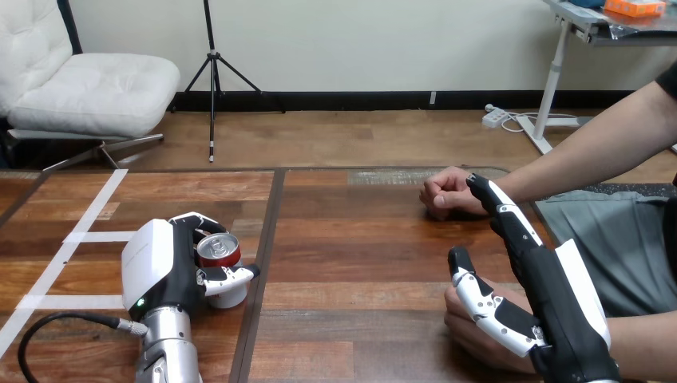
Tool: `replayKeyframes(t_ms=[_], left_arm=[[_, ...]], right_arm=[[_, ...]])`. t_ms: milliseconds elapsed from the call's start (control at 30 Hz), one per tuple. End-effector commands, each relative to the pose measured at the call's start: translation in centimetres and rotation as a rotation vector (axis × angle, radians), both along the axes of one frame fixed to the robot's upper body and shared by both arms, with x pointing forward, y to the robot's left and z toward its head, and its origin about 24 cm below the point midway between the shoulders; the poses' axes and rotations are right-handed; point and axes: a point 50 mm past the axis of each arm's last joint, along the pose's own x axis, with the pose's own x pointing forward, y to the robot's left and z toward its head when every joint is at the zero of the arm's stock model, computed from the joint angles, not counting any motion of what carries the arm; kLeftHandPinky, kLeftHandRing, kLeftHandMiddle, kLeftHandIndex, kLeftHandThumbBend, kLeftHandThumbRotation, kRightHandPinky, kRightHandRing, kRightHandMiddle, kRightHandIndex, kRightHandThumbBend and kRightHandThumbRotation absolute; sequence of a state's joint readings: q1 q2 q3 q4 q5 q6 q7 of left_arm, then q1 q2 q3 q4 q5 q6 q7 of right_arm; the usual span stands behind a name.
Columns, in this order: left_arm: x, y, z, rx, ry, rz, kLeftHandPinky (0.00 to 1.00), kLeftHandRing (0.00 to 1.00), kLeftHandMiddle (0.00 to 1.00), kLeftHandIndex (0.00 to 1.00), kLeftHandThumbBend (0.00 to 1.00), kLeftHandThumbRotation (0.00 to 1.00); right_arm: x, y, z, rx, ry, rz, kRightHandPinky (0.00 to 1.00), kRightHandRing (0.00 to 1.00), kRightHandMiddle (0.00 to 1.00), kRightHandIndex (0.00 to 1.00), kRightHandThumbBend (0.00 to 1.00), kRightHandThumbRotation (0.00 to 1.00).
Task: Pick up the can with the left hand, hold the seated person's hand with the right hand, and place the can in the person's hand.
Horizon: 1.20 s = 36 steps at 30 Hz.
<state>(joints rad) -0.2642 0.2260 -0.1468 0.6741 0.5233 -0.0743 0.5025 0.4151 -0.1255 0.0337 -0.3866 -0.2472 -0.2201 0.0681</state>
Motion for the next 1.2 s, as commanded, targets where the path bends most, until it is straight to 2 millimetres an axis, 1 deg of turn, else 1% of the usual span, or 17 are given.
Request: replayKeyframes(t_ms=[0,700,1167], left_arm=[[1.86,-0.57,2.25,0.0,-0.1,-0.037,0.44,0.46,0.5,0.52,0.71,0.0],[1.96,-0.39,2.44,0.009,-0.107,-0.052,0.44,0.45,0.49,0.52,0.71,0.0],[2.05,-0.49,3.24,0.002,-0.129,-0.08,0.43,0.45,0.48,0.52,0.7,0.0]], right_arm=[[0.88,0.3,1.53,0.004,-0.096,0.023,0.99,0.97,0.95,0.94,0.15,0.24],[1.03,0.39,1.37,0.003,-0.097,0.024,0.98,0.98,0.96,0.93,0.15,0.24],[1.05,0.49,1.39,0.011,-0.094,0.024,0.99,0.98,0.96,0.93,0.16,0.23]])
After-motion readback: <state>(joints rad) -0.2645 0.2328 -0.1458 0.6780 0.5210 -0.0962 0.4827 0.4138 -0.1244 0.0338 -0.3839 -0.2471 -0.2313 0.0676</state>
